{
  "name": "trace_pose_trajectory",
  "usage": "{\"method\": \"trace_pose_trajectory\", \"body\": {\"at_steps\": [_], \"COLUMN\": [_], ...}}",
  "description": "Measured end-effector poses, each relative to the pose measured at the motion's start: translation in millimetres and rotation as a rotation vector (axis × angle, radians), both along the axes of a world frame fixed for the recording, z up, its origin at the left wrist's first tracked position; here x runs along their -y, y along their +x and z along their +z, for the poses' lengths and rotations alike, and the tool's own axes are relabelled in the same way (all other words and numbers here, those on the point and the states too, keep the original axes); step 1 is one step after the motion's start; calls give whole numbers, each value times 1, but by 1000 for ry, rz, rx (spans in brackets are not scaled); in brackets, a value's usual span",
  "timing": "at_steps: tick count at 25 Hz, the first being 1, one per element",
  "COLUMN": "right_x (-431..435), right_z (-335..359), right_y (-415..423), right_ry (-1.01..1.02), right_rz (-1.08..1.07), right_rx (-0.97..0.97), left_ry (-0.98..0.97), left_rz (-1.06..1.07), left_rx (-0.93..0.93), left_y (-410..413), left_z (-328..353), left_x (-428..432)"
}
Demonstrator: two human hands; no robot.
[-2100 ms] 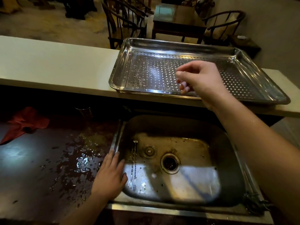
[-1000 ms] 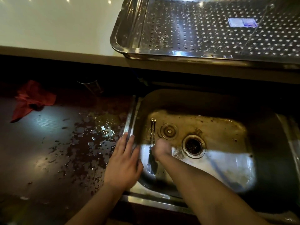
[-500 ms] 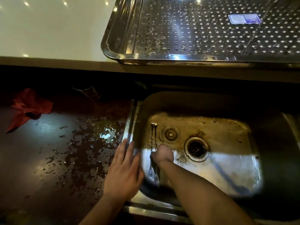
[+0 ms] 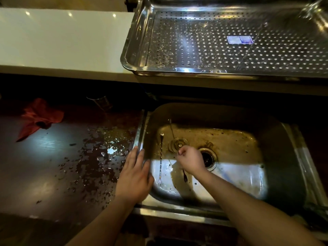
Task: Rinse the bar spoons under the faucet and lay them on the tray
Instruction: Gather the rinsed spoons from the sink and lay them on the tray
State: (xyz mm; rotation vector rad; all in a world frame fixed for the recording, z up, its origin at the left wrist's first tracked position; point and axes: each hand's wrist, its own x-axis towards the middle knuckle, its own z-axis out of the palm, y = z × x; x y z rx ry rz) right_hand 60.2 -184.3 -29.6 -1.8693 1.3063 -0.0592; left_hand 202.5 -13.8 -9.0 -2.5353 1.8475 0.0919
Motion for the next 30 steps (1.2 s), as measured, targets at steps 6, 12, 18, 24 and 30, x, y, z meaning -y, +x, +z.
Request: {"method": "trace_pose_trajectory", "body": {"at_steps": [6, 12, 18, 24, 30], "right_x": [-11, 11, 82, 161, 193], "right_z": [89, 218, 312, 316, 289], "right_y": [-34, -46, -45, -12, 14], "right_ry": [-65, -223, -237, -109, -75], "right_rz": [25, -2, -141, -277, -347], "right_rx": [200, 454, 595, 397, 242], "left_ry": [-64, -76, -37, -67, -120], "left_rz": [0, 7, 19, 19, 7], "left_rx": [-25, -9, -10, 16, -5], "left_y": [-3, -6, -5, -3, -1], "left_z": [7, 11, 9, 4, -2], "left_x": [-6, -11, -11, -10, -8]}}
